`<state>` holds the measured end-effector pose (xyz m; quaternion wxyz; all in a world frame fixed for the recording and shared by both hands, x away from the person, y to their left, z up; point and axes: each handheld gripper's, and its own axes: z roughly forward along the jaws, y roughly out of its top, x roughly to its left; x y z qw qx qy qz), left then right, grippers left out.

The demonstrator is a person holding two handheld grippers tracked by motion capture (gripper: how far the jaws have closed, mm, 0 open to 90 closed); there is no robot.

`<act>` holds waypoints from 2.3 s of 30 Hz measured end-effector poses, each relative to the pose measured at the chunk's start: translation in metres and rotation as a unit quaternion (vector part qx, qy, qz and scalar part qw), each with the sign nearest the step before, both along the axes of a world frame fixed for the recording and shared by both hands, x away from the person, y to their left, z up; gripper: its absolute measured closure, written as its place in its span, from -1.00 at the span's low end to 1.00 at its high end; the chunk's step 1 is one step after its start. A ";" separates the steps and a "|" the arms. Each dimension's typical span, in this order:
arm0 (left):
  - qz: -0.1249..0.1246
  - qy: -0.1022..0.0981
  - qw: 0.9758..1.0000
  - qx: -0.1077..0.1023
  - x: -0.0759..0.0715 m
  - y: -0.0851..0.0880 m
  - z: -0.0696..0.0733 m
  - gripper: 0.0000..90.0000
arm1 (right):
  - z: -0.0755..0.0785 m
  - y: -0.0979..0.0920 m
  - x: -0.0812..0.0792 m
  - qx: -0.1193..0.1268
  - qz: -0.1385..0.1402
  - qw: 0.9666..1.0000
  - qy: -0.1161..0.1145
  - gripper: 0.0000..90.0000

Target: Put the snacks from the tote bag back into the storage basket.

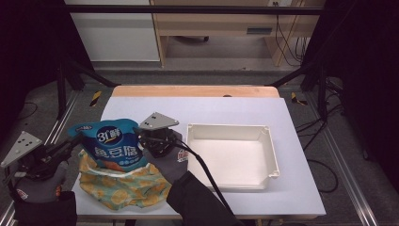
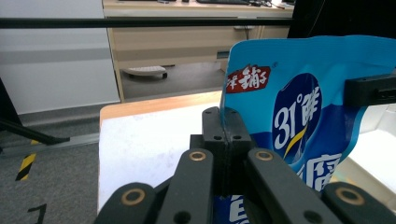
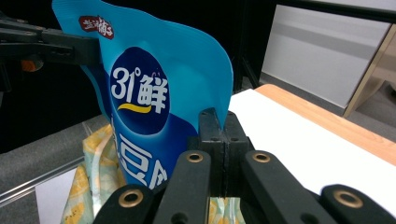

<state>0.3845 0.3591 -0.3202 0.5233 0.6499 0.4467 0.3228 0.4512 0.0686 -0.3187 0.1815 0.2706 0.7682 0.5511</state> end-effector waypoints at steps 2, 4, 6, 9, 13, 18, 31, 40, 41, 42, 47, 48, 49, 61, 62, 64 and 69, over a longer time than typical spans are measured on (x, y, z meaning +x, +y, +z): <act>-0.002 -0.003 1.000 0.000 -0.001 0.000 0.004 1.00 | 0.005 -0.001 -0.002 0.000 0.000 1.000 -0.005 1.00; -0.003 -0.008 1.000 -0.004 -0.002 0.000 0.007 1.00 | 0.008 -0.002 -0.003 0.002 0.001 1.000 -0.008 1.00; -0.004 -0.011 1.000 -0.003 -0.003 0.000 0.011 1.00 | 0.011 -0.003 -0.004 0.003 0.003 1.000 -0.011 1.00; -0.004 -0.015 1.000 -0.004 -0.003 0.000 0.016 1.00 | 0.016 -0.003 -0.005 0.004 0.005 1.000 -0.016 1.00; -0.005 -0.022 1.000 -0.004 -0.004 -0.001 0.024 1.00 | 0.024 -0.004 -0.007 0.002 0.005 1.000 -0.026 1.00; -0.005 -0.030 1.000 -0.006 -0.006 -0.002 0.033 1.00 | 0.035 -0.005 -0.009 0.004 0.006 0.999 -0.035 1.00; -0.009 -0.051 0.999 -0.004 -0.010 -0.010 0.058 1.00 | 0.059 -0.014 -0.015 0.011 0.007 0.999 -0.053 1.00; -0.011 -0.060 0.998 -0.003 -0.013 -0.016 0.072 1.00 | 0.074 -0.021 -0.019 0.011 0.005 0.998 -0.065 1.00; -0.011 -0.062 0.998 -0.002 -0.014 -0.017 0.073 1.00 | 0.075 -0.021 -0.020 0.011 0.006 0.998 -0.065 1.00; -0.011 -0.063 0.998 -0.003 -0.014 -0.018 0.074 1.00 | 0.077 -0.022 -0.021 0.011 0.005 0.998 -0.067 1.00; -0.017 -0.066 0.998 0.001 -0.016 -0.023 0.080 1.00 | 0.084 -0.028 -0.024 0.011 0.003 0.997 -0.072 1.00; -0.019 -0.068 0.998 0.000 -0.017 -0.025 0.082 1.00 | 0.085 -0.030 -0.024 0.010 0.002 0.997 -0.073 1.00; -0.020 -0.069 0.997 0.001 -0.017 -0.027 0.083 1.00 | 0.086 -0.032 -0.025 0.011 0.001 0.997 -0.074 1.00; -0.038 -0.072 0.997 0.002 -0.016 -0.044 0.087 1.00 | 0.094 -0.051 -0.029 0.008 -0.010 0.996 -0.084 1.00; -0.039 -0.073 0.997 0.003 -0.016 -0.046 0.088 1.00 | 0.094 -0.053 -0.029 0.008 -0.011 0.996 -0.084 1.00; -0.042 -0.074 0.996 0.005 -0.015 -0.050 0.089 1.00 | 0.094 -0.058 -0.029 0.008 -0.013 0.996 -0.083 1.00; -0.053 -0.072 0.996 0.009 -0.013 -0.060 0.089 1.00 | 0.094 -0.069 -0.030 0.007 -0.021 0.996 -0.082 1.00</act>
